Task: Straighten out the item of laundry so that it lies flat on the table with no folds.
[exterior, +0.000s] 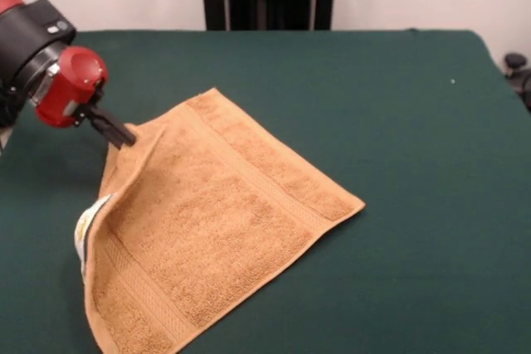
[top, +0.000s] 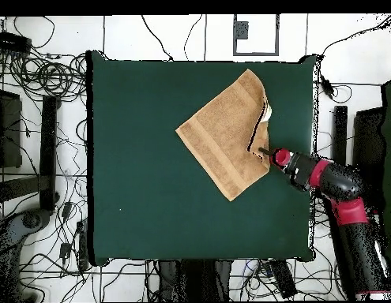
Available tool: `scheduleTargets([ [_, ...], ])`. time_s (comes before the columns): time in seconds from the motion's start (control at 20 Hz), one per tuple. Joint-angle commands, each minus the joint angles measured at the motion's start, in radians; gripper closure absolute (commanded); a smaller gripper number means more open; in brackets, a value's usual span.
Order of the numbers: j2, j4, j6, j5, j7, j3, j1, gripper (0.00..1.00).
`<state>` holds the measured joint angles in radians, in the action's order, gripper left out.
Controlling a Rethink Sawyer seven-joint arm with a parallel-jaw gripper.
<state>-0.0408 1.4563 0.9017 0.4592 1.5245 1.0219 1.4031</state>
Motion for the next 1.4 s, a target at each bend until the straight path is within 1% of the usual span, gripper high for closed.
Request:
scheduleTargets([
  [0.05, -0.023, -0.255, 0.168, 0.009, -0.433, 0.003, -0.085, 1.0],
  [0.2, -0.049, -0.323, 0.214, -0.008, -0.47, 0.0, -0.104, 1.0],
  [0.35, -0.073, -0.408, 0.29, -0.039, -0.512, 0.0, -0.129, 1.0],
  [0.55, -0.084, -0.476, 0.364, -0.059, -0.545, -0.003, -0.154, 1.0],
  [0.85, -0.084, -0.515, 0.444, -0.097, -0.537, 0.0, -0.168, 1.0],
  [1.05, -0.125, -0.499, 0.454, -0.156, -0.523, 0.022, -0.153, 1.0],
  [1.2, -0.139, -0.509, 0.467, -0.163, -0.539, 0.021, -0.153, 1.0],
  [1.25, -0.149, -0.526, 0.479, -0.164, -0.554, 0.018, -0.157, 1.0],
  [1.4, -0.15, -0.548, 0.506, -0.162, -0.577, 0.01, -0.165, 1.0],
])
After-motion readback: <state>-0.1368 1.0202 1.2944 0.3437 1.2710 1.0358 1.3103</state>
